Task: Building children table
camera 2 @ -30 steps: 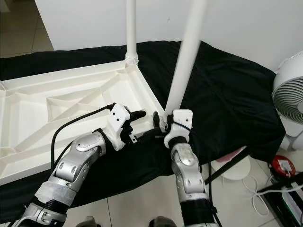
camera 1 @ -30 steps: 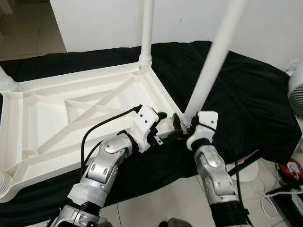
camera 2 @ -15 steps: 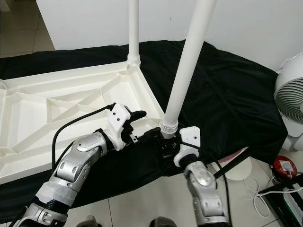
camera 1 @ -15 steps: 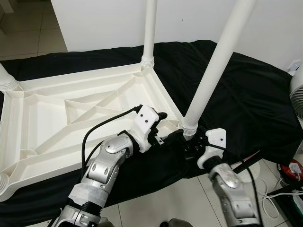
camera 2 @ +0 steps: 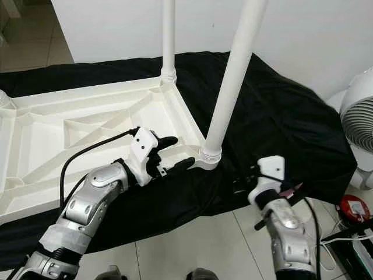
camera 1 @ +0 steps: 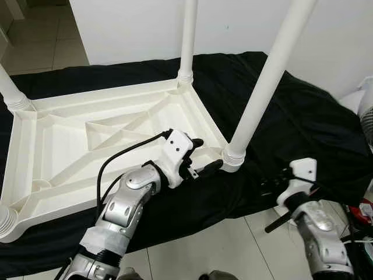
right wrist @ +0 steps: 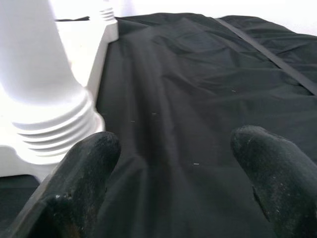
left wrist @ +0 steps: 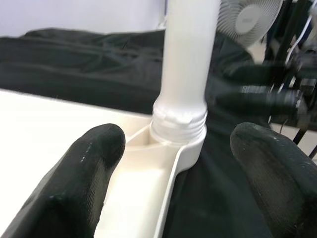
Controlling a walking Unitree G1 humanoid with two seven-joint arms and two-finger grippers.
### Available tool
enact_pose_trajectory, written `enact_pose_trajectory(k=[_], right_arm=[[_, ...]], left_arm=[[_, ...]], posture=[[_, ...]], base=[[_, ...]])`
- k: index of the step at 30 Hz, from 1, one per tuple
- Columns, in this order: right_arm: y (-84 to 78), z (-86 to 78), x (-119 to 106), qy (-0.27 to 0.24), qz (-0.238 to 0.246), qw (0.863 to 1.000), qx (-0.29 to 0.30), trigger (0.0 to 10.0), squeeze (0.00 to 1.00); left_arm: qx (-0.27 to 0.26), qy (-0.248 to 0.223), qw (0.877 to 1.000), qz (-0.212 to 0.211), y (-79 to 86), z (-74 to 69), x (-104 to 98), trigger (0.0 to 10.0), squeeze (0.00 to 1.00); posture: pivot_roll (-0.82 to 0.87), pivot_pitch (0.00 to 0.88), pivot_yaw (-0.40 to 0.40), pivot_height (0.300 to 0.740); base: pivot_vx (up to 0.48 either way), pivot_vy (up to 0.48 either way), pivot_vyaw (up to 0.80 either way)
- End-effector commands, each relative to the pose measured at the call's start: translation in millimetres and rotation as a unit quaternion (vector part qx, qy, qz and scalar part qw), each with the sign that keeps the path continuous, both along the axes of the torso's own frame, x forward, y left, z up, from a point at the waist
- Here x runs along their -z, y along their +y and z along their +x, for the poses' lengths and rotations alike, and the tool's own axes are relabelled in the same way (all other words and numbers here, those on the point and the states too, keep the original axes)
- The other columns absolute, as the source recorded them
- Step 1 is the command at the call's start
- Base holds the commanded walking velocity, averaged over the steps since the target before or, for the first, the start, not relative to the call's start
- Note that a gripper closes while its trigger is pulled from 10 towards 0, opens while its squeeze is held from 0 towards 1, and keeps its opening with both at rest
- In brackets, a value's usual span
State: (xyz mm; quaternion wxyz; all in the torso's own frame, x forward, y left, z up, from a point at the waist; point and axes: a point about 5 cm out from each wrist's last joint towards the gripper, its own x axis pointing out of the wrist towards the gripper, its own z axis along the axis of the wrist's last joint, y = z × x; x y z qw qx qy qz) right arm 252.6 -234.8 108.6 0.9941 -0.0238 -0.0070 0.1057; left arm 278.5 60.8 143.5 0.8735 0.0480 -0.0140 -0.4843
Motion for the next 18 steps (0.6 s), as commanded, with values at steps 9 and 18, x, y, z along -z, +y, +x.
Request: enact_pose_trajectory(k=[9,18], right_arm=[[-33.7,16.1,-8.9,-0.011,-0.006,0.999,0.041,10.0,0.00],[-33.7,47.9,-21.6,-0.021,-0.018,0.999,0.034,10.0,0.00]], left_arm=[[0.018,0.015,0.999,0.037,11.7,-2.3,7.2,10.0,0.00],[0.044,0.026,0.996,0.068,18.4,-8.8,12.5,10.0,0.00]], posture=[[0.02,0.000,-0.028,0.740],[0.02,0.000,-0.023,0.740]], base=[[0.000,0.000,0.00],[0.000,0.000,0.00]])
